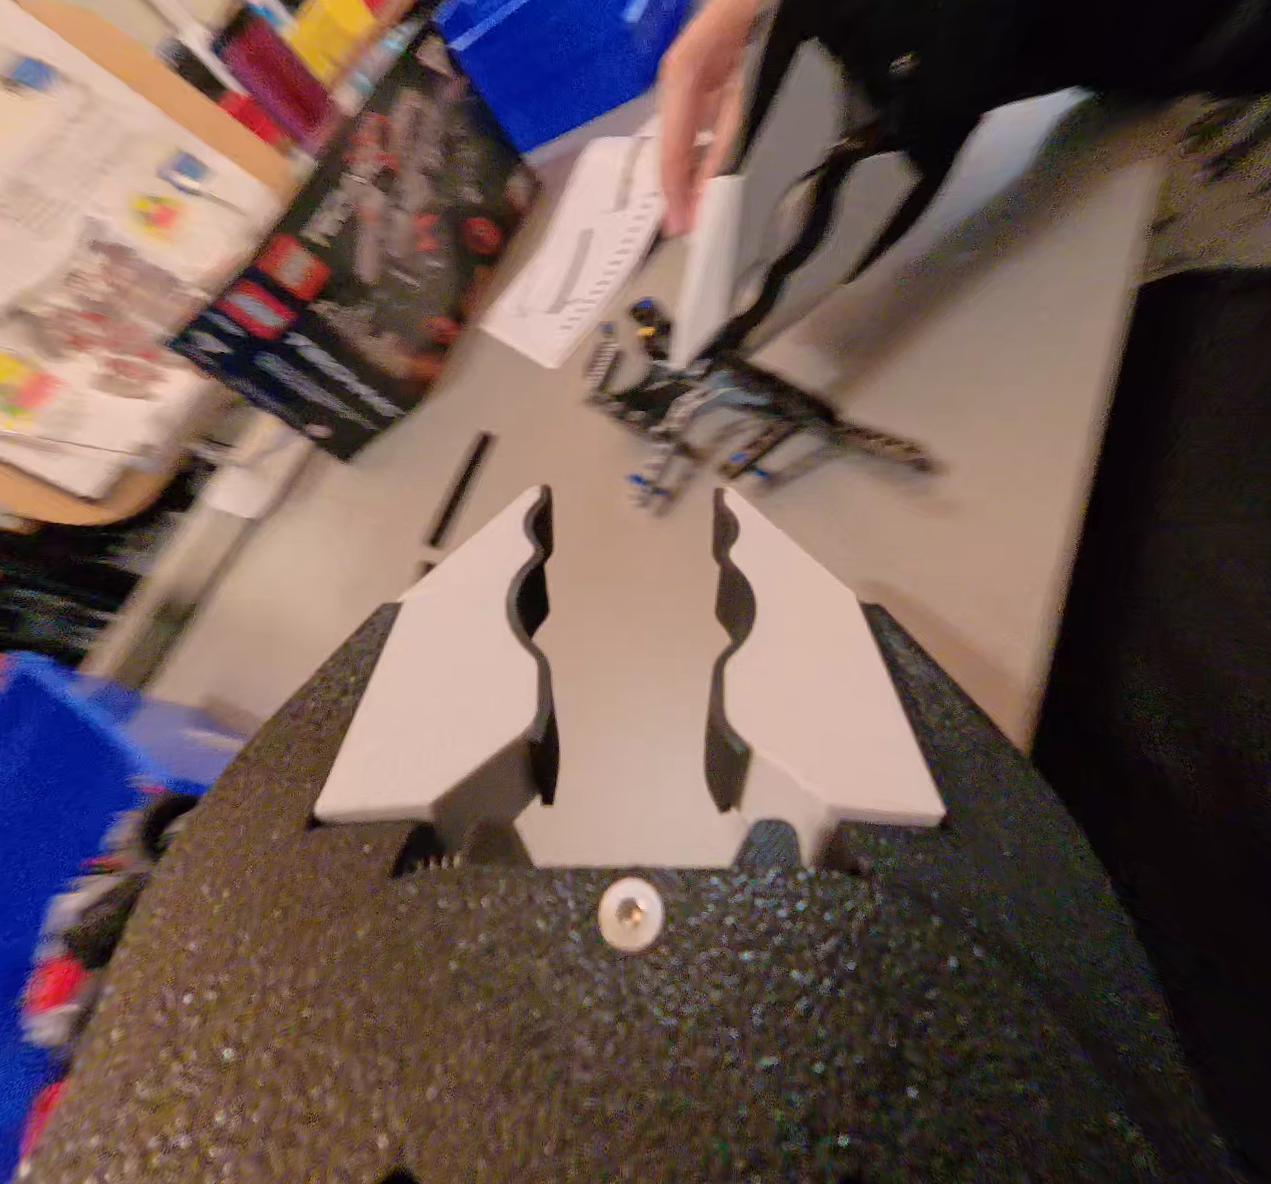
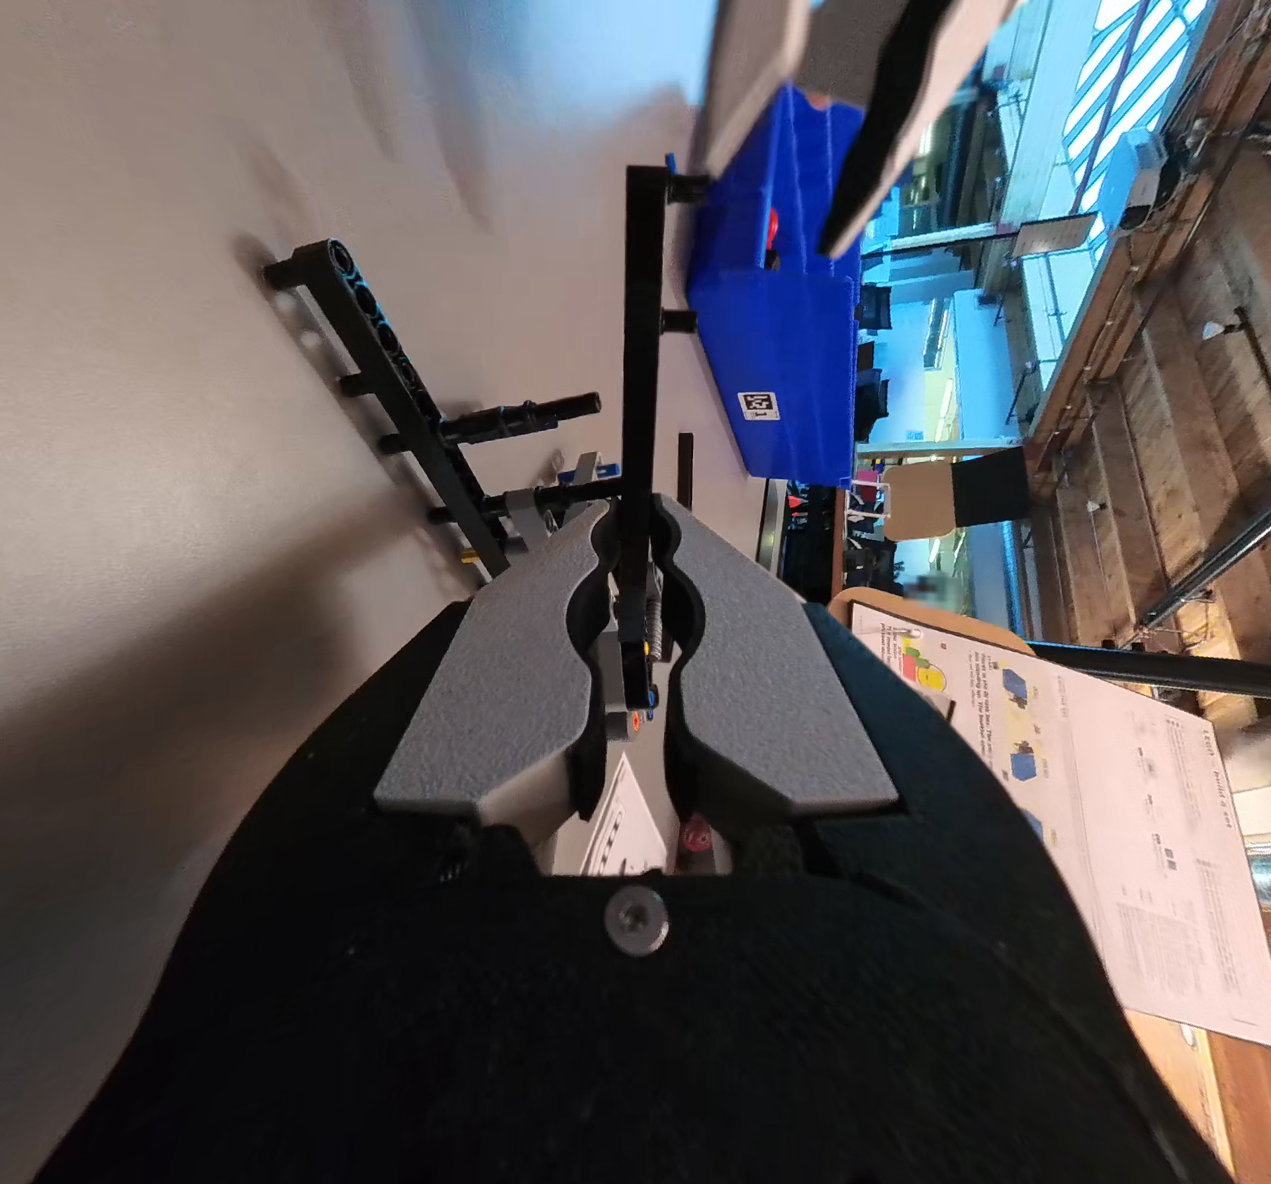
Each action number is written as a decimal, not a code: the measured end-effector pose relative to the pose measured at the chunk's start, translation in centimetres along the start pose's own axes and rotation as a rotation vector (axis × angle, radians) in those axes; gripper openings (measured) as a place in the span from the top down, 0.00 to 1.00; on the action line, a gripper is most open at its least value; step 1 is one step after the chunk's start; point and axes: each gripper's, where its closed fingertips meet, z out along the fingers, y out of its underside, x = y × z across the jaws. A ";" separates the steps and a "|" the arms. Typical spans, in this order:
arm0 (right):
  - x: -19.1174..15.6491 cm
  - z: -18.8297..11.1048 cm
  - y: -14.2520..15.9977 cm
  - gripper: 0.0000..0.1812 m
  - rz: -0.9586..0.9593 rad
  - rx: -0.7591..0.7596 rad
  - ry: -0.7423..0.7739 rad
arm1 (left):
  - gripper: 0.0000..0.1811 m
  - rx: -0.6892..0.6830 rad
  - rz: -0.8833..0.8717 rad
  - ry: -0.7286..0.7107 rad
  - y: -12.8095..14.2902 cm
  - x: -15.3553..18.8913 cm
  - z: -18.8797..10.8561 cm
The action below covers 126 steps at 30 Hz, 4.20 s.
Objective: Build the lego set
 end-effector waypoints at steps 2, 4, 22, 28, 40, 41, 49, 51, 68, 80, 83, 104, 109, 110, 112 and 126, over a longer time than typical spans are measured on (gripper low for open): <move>-0.1 -0.1 0.0 0.97 0.027 0.022 -0.006 | 0.76 0.026 0.176 -0.089 0.0 -2.3 0.7; -0.1 -0.3 0.0 0.97 0.055 0.044 -0.014 | 0.78 0.038 0.392 -0.160 -0.8 -3.2 2.0; 0.2 -0.5 0.7 0.97 0.076 0.030 0.128 | 0.93 0.329 0.998 -0.030 -3.8 4.7 7.8; 0.3 -0.8 0.9 0.97 0.064 0.012 0.161 | 0.93 0.360 0.980 -0.072 -4.4 5.1 8.3; -0.1 -1.0 0.8 0.97 0.100 0.036 0.161 | 0.96 0.381 0.949 -0.112 -3.9 4.8 8.3; -0.1 -1.0 0.9 0.97 0.096 0.031 0.166 | 0.96 0.364 0.941 -0.105 -3.9 4.8 8.4; -0.2 -1.2 1.0 0.97 0.092 0.031 0.176 | 0.96 0.364 0.936 -0.130 -3.7 4.5 7.9; -0.2 -1.2 1.0 0.97 0.094 0.032 0.176 | 0.96 0.361 0.953 -0.148 -3.3 4.3 7.7; -1.5 -0.7 3.7 0.67 -0.155 -0.176 0.039 | 0.97 0.242 0.778 -0.314 -2.6 1.0 4.6; -0.5 4.1 -0.6 0.66 0.286 -0.126 0.009 | 0.97 0.283 0.789 -0.281 -1.1 -0.3 1.0; 1.8 2.3 -0.9 0.67 0.374 -0.043 0.011 | 0.97 0.278 0.819 -0.250 -0.9 -0.1 0.7; 3.4 2.0 -2.5 0.97 0.097 0.014 -0.009 | 0.97 0.354 0.754 -0.207 -2.8 0.5 1.4; 2.4 1.8 0.7 0.97 0.007 -0.290 0.159 | 0.86 0.240 0.417 -0.180 -0.9 -0.5 0.5; 2.3 2.0 0.6 0.98 -0.016 -0.306 0.186 | 0.85 0.232 0.325 -0.157 -0.8 -0.3 0.2; 1.8 2.5 1.1 0.97 0.024 -0.364 0.183 | 0.82 0.221 0.187 -0.122 -0.8 0.4 -0.4; 2.9 2.9 2.5 0.97 0.022 -0.613 0.278 | 0.80 0.069 -0.297 -0.200 0.5 0.5 0.2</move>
